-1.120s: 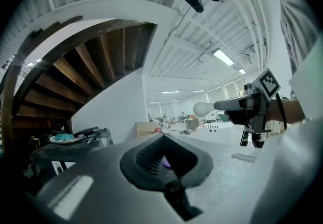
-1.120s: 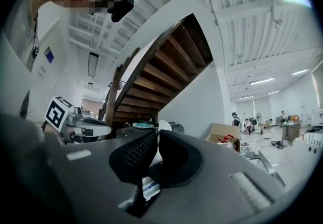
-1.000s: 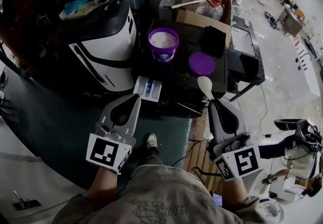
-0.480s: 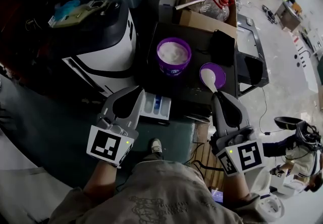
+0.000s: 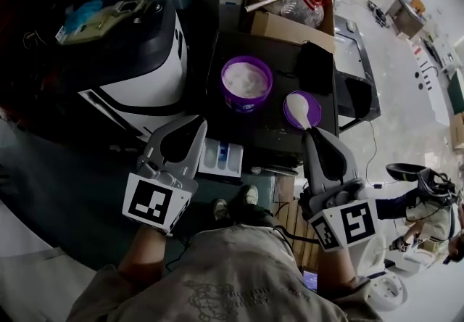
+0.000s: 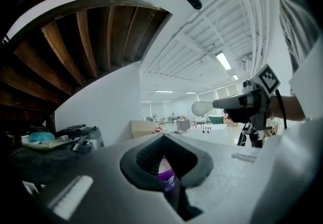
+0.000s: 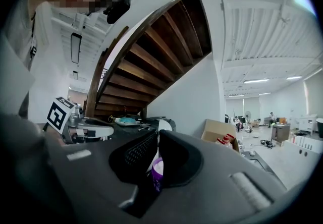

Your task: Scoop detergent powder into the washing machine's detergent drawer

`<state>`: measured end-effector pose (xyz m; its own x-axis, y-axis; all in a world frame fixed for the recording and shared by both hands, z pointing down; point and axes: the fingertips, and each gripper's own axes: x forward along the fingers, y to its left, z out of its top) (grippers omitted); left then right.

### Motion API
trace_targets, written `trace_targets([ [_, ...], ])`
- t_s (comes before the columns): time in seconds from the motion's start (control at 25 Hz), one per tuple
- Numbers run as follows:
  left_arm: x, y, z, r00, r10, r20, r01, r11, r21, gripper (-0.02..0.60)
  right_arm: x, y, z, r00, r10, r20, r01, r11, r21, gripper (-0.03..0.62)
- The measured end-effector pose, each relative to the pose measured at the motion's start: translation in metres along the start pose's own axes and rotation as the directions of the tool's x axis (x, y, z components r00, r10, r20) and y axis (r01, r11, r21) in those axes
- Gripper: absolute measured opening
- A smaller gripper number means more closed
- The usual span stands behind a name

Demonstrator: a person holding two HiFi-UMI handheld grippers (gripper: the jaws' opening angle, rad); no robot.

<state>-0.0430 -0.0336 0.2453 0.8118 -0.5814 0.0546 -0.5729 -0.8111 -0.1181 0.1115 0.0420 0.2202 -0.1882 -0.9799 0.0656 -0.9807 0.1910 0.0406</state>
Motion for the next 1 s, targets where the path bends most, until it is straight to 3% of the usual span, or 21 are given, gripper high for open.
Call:
trace_targets([
  [0.48, 0.034, 0.019, -0.007, 0.996, 0.069, -0.053, -0.070, 0.998, -0.006, 0.000, 0.043, -0.036, -0.007, 0.999, 0.053, 0.000, -0.053, 0.998, 0.023, 0.037],
  [1.0, 0.103, 0.044, -0.015, 0.970, 0.218, -0.104, -0.220, 0.976, -0.003, 0.000, 0.122, -0.098, -0.019, 0.974, 0.228, -0.001, -0.227, 0.972, 0.057, 0.036],
])
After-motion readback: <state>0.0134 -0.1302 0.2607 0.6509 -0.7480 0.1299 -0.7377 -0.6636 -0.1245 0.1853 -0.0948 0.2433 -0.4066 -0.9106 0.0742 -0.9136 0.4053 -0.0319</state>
